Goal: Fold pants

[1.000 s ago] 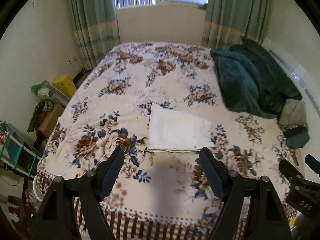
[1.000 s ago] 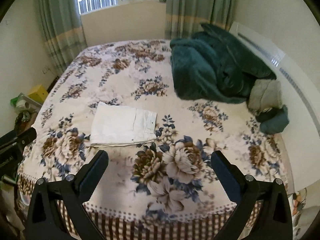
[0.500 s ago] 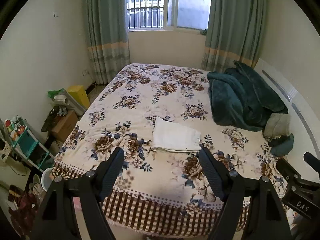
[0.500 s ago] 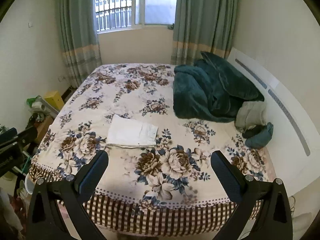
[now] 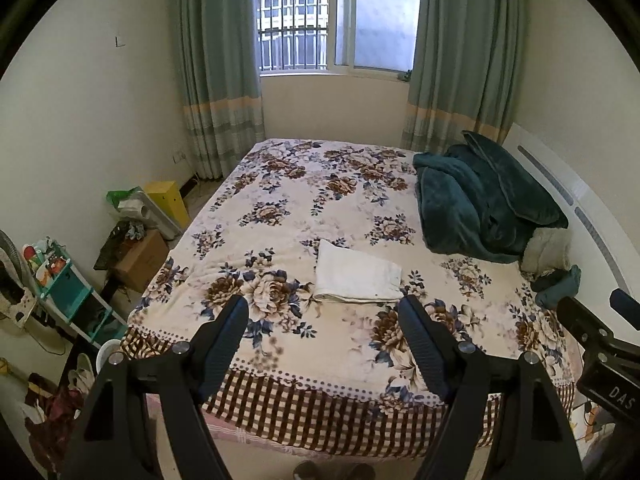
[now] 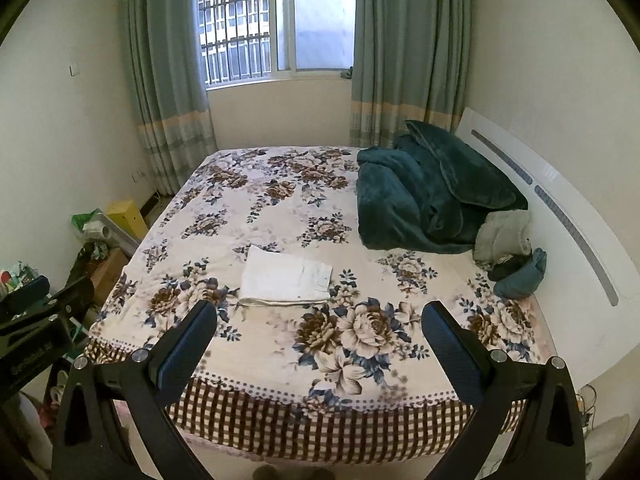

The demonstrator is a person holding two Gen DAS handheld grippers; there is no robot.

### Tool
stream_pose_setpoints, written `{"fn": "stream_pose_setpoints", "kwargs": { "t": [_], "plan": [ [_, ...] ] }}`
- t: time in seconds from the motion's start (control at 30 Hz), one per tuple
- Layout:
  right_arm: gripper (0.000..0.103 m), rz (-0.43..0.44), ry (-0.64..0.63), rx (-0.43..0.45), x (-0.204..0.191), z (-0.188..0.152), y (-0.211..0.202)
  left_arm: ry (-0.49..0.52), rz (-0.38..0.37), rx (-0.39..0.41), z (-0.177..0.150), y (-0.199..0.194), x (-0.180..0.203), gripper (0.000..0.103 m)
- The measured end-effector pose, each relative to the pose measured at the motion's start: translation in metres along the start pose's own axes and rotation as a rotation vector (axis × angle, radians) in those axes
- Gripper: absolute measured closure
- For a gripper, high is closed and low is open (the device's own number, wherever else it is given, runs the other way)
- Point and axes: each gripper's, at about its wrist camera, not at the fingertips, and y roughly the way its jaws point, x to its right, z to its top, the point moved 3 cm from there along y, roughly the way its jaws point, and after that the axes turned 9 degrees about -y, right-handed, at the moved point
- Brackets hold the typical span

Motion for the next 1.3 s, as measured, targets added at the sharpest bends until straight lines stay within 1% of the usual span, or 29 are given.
{"fn": "stream_pose_setpoints", "kwargs": {
  "t": [0.1,0.13,0.17,0.2,0.3,0.43,0.77,1.17,1.3],
  "plan": [
    [0.000,0.005,0.002,-0.004,-0.001,-0.002,-0.002,-0.005,0.009,0.017,0.000,-0.006,-0.005,0.027],
    [0.000,0.006,0.005,-0.003,-0.002,-0.002,-0.003,-0.004,0.007,0.018,0.000,-0.007,-0.006,0.024],
    [0.000,0.006,0.003,-0.003,-0.003,-0.001,-0.005,-0.003,0.005,0.021,0.000,-0.008,-0.006,0.007],
    [0.000,0.006,0.001,-0.003,-0.005,-0.001,-0.007,0.000,0.006,0.026,-0.001,-0.010,-0.005,0.000],
    [0.000,0.008,0.004,-0.002,-0.005,-0.001,-0.006,0.007,0.007,0.048,-0.002,-0.017,-0.007,0.000],
    [0.000,0.010,0.005,0.001,-0.009,-0.002,-0.013,0.002,0.011,0.047,-0.002,-0.021,-0.009,0.000],
    [0.000,0.021,0.002,-0.001,-0.015,0.002,-0.013,-0.012,0.024,0.050,0.002,-0.022,-0.012,0.000],
    [0.000,0.050,0.004,-0.015,-0.021,0.012,-0.005,-0.015,0.021,0.039,0.007,-0.025,-0.011,0.000],
    [0.000,0.061,0.010,-0.021,-0.021,0.013,-0.003,-0.019,0.024,0.039,0.004,-0.026,-0.010,0.000]
  ]
}}
